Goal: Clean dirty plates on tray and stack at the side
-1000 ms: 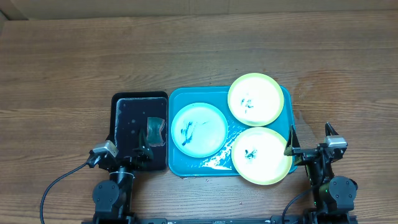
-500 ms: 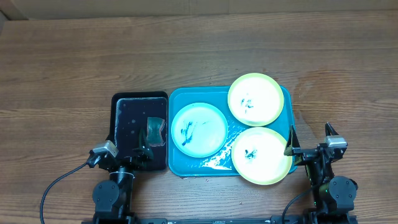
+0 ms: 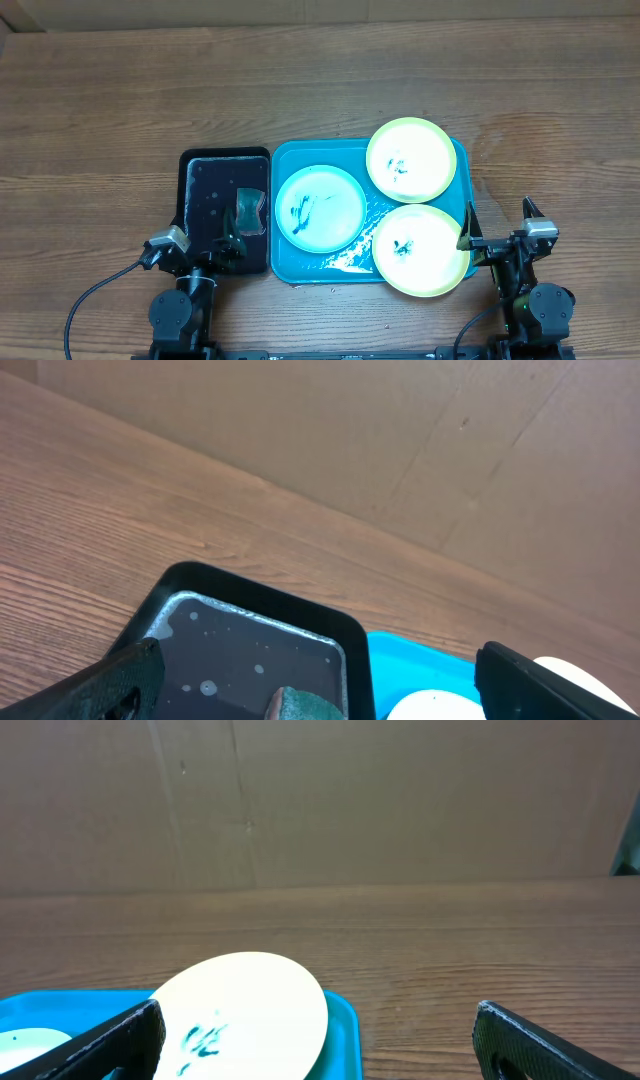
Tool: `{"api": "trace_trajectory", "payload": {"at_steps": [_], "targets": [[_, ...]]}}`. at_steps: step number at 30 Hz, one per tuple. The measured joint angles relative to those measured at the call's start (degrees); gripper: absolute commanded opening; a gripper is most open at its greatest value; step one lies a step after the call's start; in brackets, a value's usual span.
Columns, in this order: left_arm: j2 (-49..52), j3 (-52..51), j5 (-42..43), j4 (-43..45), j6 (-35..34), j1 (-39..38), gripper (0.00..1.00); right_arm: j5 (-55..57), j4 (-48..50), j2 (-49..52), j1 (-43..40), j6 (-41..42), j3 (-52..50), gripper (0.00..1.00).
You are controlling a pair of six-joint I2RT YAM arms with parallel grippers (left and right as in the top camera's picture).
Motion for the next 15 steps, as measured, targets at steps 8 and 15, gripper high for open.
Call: {"api": "trace_trajectory", "payload": {"at_steps": [8, 15], "targets": [[0.0, 0.0, 0.0, 0.0, 0.0, 0.0, 1.0, 0.0, 0.0, 0.0, 0.0, 0.0, 0.0, 1.0], [0.0, 0.0, 0.0, 0.0, 0.0, 0.0, 1.0, 0.0, 0.0, 0.0, 0.0, 0.0, 0.0, 1.0]]}}
